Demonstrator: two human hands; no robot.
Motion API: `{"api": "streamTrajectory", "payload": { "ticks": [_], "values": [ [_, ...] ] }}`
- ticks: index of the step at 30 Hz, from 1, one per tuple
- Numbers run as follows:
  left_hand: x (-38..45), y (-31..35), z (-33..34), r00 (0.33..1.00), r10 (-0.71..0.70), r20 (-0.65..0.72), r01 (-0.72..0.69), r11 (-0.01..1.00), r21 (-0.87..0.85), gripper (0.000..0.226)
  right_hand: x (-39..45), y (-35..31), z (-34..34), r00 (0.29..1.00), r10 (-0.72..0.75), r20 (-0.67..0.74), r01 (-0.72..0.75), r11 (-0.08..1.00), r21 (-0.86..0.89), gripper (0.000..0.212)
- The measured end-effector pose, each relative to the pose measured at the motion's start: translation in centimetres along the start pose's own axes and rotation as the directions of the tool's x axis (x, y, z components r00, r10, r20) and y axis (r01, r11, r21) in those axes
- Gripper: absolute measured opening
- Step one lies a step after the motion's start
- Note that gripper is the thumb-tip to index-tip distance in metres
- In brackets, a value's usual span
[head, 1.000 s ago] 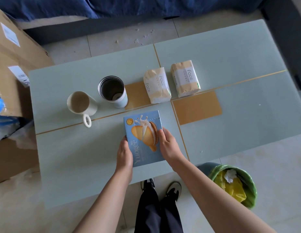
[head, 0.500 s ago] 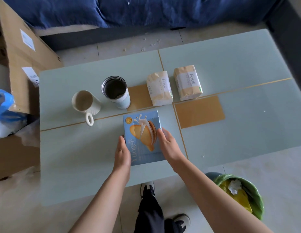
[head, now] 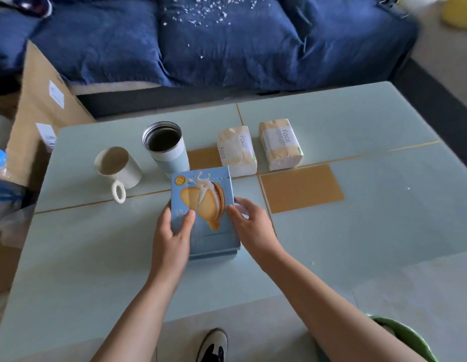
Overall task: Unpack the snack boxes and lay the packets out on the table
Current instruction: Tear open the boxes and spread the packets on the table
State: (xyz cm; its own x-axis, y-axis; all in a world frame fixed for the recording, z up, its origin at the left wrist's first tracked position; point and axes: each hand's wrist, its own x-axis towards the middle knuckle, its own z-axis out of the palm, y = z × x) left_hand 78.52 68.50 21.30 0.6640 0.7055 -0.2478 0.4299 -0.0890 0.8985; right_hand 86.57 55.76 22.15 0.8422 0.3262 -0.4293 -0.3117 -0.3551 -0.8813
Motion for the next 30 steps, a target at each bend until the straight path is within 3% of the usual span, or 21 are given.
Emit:
{"api": "streamTrajectory", "payload": {
  "ticks": [7,11,14,17,22,30],
  "values": [
    [0.5,-1.0,0.2,0.989,0.142,-0.027,-0.144,0.988,-0.06,0.013,0.8,2.2,0.6,0.992,-0.107,-0.06,0.112,0.989,0.099,0.032],
    [0.5,-1.5,-0.1,0.971,0.237,-0.008,-0.238,0.97,-0.051,0.014,0.7,2.6,0.6,0.954,-0.271,-0.129,0.261,0.961,-0.093,0.039],
    [0.3,-1.7,-0.2,0.929,0.366,-0.049,-0.367,0.93,-0.03,0.013,0.3,2.7,0.4,0.911,-0.383,-0.153,0.366,0.922,-0.128,0.04],
    [-0.5,-1.7,0.2,0.867,0.489,-0.093,-0.494,0.869,-0.036,0.017,-0.2,2.9,-0.2,0.878,-0.45,-0.163,0.439,0.893,-0.097,0.026],
    [-2.9,-0.8,1.7,0.758,0.643,-0.112,-0.651,0.755,-0.075,0.016,-2.2,3.1,-1.6,0.788,-0.548,-0.28,0.556,0.829,-0.06,0.036],
    [-8.1,-0.3,4.1,0.693,0.721,0.015,-0.693,0.672,-0.262,0.026,-8.7,5.6,-5.3,0.722,-0.517,-0.459,0.578,0.816,-0.011,0.034]
  ]
}}
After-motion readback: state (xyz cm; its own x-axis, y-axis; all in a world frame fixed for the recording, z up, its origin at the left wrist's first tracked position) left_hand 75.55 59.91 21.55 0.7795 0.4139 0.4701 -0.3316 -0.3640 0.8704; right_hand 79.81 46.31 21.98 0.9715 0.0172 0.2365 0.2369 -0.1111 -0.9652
